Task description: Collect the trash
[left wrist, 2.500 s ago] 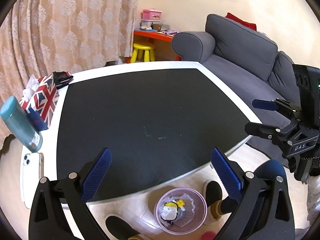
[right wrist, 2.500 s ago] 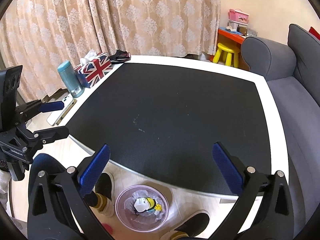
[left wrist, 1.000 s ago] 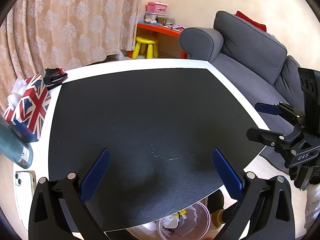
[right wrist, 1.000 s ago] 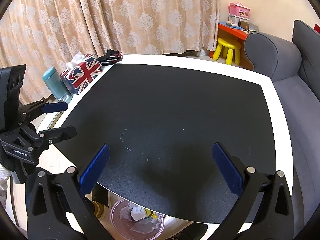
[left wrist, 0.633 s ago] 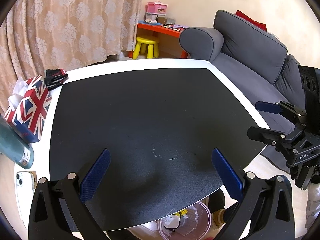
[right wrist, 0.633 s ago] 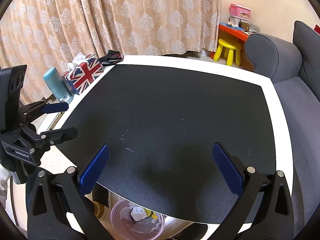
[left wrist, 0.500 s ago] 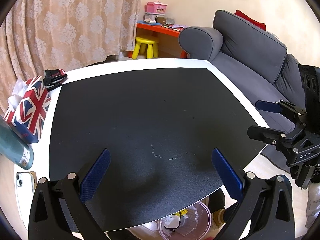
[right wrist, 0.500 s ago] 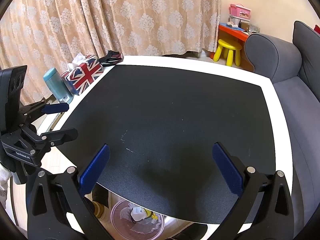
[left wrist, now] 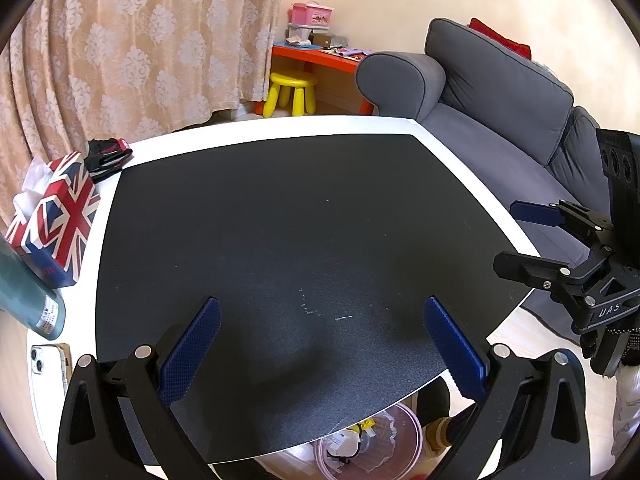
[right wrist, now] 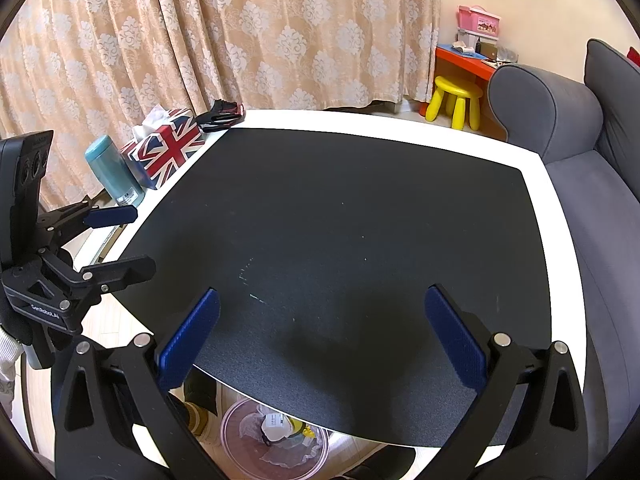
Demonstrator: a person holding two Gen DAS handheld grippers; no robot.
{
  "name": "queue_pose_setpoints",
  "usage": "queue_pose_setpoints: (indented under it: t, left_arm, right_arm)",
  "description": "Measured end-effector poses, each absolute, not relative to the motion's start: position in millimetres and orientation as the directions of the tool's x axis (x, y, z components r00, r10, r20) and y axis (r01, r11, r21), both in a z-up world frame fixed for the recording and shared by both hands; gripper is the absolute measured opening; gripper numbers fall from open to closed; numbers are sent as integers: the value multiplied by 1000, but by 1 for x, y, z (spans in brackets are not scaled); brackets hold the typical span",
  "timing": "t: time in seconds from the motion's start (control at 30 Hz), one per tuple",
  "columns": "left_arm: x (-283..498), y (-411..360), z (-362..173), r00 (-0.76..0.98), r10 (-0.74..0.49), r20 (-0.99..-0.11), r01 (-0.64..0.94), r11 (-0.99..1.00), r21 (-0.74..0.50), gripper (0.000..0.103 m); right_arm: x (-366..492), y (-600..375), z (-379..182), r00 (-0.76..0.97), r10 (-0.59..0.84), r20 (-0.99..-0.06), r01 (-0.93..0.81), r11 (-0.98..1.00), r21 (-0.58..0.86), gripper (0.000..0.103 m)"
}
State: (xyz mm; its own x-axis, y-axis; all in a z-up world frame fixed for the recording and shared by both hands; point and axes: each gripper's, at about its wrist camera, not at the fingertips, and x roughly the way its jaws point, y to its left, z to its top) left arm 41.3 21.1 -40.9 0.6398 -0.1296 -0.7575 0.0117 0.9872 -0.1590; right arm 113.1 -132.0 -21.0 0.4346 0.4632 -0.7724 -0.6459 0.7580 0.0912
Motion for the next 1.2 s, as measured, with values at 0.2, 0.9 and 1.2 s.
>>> queue_pose_setpoints:
  t: [0.2,0.9,1.2]
  left_arm:
    - [42,19,-42,639,-132,-758,14,987,-160,97]
    - [43,17,-45,635,-137,-760,17,986,-164,97]
    - [45,15,-49,619,-114,-777,13,991,-135,97]
  right_arm:
    - [113,-132,-21,434,463,-773,-646,758,91,100]
    - [114,-134,-23,431,462,-775,-645,758,93,100]
    - [114,-134,-23,431,464,-774,-647,757,94,100]
